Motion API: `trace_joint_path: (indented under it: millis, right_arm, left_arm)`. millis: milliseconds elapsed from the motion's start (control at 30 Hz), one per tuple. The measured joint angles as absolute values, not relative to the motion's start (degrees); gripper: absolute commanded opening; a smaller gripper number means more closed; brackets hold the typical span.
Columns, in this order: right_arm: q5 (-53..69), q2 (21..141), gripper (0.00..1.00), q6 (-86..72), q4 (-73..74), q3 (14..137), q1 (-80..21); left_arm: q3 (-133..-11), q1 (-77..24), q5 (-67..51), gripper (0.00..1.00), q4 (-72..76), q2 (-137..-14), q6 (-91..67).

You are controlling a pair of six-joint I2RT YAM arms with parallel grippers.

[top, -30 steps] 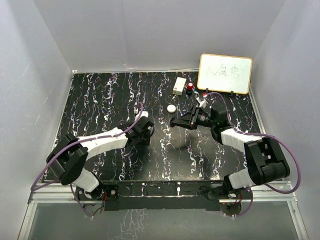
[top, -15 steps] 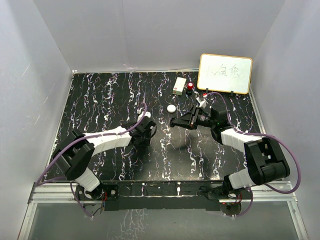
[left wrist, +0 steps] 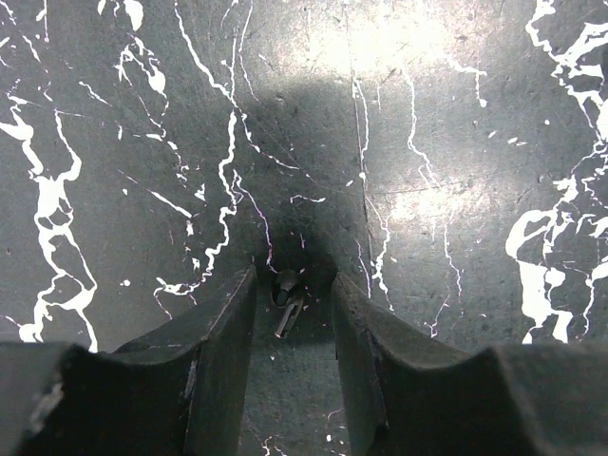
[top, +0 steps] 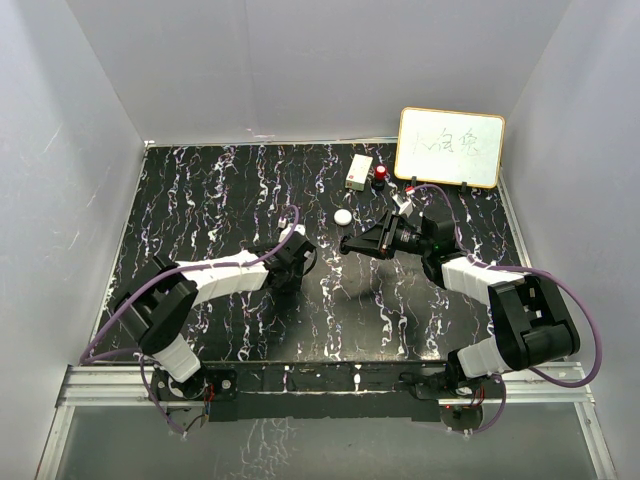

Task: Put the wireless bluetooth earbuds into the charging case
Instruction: Pick up the charging case at the center of the board.

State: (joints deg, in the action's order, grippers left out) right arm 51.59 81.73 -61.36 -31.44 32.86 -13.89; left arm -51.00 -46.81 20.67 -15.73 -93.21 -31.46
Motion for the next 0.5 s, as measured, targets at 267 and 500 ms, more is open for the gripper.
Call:
trace_joint_path:
  millis: [267,500]
  right_arm:
    - [51.59,81.73,0.00,-61.39,-31.44,32.86,-13.89]
    - [51.59,81.73,0.00,-61.39,-31.44,32.86,-13.89]
  left_arm:
    - [-51.03,-46.85,20.08,0.29,-15.35,-93.34,-31.44]
    - [-51.03,-46.85,19.59,0.25,-15.38,-93.34,-31.48]
